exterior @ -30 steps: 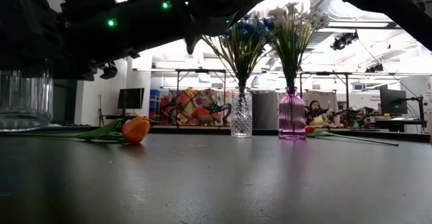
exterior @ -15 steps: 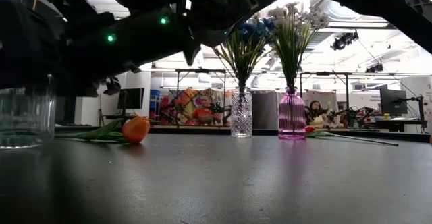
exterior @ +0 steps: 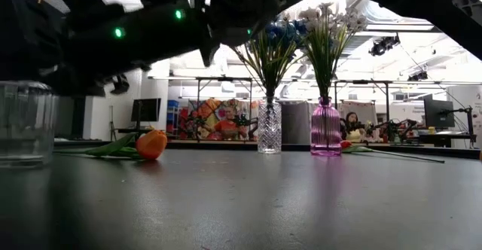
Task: Sort flowers into vase by color
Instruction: Put the bottom right orange flowers into the bottom transparent vase
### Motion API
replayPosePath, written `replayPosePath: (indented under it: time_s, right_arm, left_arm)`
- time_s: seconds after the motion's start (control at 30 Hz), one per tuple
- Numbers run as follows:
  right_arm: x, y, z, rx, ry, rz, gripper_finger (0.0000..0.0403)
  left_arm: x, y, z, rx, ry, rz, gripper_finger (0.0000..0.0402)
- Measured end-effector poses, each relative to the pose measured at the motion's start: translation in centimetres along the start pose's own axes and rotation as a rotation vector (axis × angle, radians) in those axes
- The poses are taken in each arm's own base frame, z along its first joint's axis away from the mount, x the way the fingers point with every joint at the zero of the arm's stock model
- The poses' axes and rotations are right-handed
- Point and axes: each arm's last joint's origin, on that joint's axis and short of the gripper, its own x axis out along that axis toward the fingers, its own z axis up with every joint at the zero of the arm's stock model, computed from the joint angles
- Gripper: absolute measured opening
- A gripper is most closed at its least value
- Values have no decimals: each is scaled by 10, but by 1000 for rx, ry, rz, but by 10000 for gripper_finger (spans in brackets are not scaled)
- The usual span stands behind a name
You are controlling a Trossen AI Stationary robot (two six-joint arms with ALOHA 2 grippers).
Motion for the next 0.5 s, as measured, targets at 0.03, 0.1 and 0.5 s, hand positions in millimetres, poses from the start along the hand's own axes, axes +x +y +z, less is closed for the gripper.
replayPosePath:
  time_s: [0.03,0.1,0.5]
  right_arm:
    - [0,1,4,-11,0,0,368]
    - [-1,5,11,-41,23,2,391]
    - [-39,-37,62,-141,398,62,365]
  left_arm:
    - [0,0,0,0,0,0,0]
    - [0,0,0,0,0,0,0]
    - [0,0,0,2,4,1,0]
